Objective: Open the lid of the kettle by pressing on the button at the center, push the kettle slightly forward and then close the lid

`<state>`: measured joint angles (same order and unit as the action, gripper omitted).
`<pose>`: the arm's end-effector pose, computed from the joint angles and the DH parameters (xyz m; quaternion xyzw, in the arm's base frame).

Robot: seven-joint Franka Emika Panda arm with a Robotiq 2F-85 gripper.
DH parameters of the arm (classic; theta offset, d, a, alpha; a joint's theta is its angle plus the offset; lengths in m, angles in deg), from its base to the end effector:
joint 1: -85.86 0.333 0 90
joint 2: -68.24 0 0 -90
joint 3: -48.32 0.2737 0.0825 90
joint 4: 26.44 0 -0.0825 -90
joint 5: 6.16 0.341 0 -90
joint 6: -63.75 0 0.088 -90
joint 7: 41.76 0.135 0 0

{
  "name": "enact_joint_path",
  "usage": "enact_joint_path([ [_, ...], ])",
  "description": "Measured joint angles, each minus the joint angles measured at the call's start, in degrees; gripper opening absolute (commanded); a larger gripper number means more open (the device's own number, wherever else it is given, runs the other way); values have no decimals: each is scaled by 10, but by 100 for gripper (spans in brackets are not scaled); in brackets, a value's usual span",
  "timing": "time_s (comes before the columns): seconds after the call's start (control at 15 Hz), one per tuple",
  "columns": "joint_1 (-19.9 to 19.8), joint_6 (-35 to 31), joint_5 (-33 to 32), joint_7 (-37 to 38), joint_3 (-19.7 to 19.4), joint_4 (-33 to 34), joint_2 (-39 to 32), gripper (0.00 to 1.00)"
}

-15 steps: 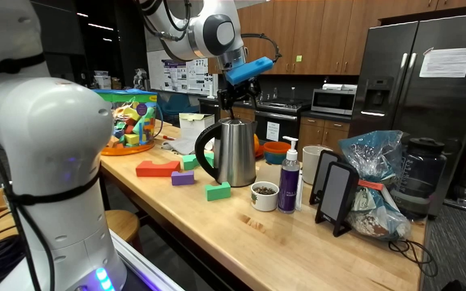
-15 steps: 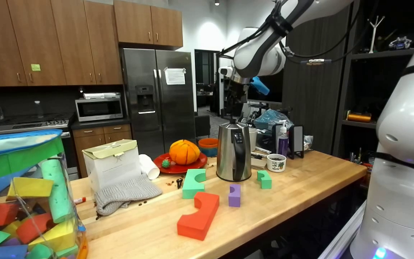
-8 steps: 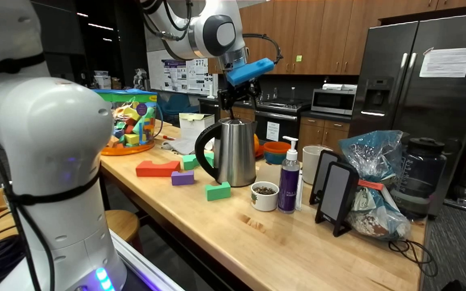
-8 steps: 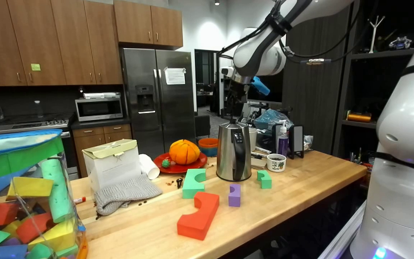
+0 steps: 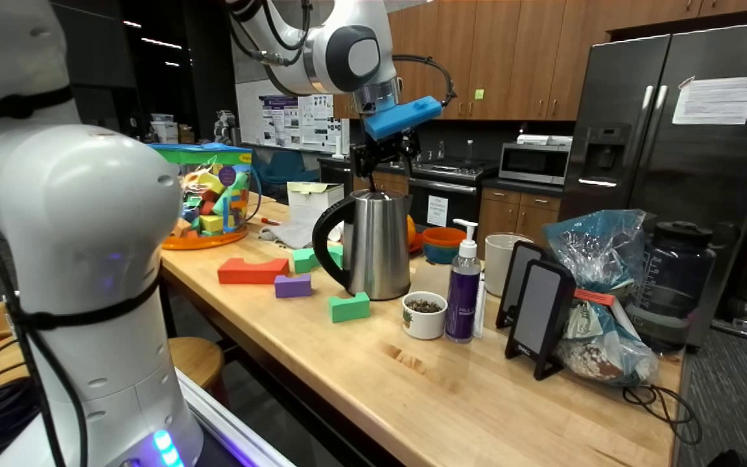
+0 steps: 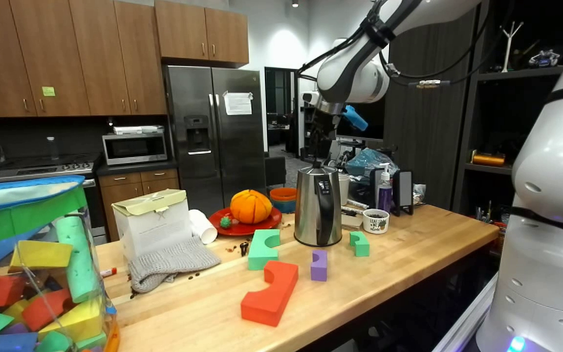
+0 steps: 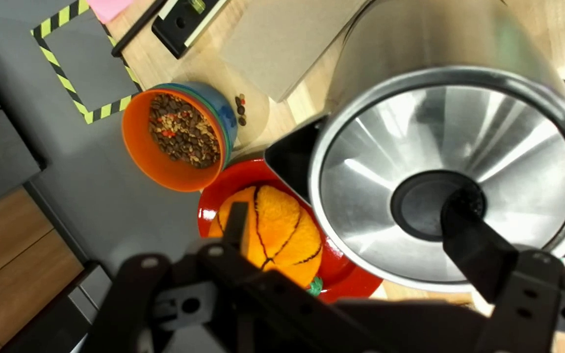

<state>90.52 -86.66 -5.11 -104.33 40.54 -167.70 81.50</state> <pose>0.4693 -0.0256 0.3811 0.8559 0.4793 0.1740 0.0866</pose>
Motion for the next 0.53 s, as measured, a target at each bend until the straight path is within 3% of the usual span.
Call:
enact_joint_path([
  [0.53,0,10,25,-14,-3,10,-8,100],
])
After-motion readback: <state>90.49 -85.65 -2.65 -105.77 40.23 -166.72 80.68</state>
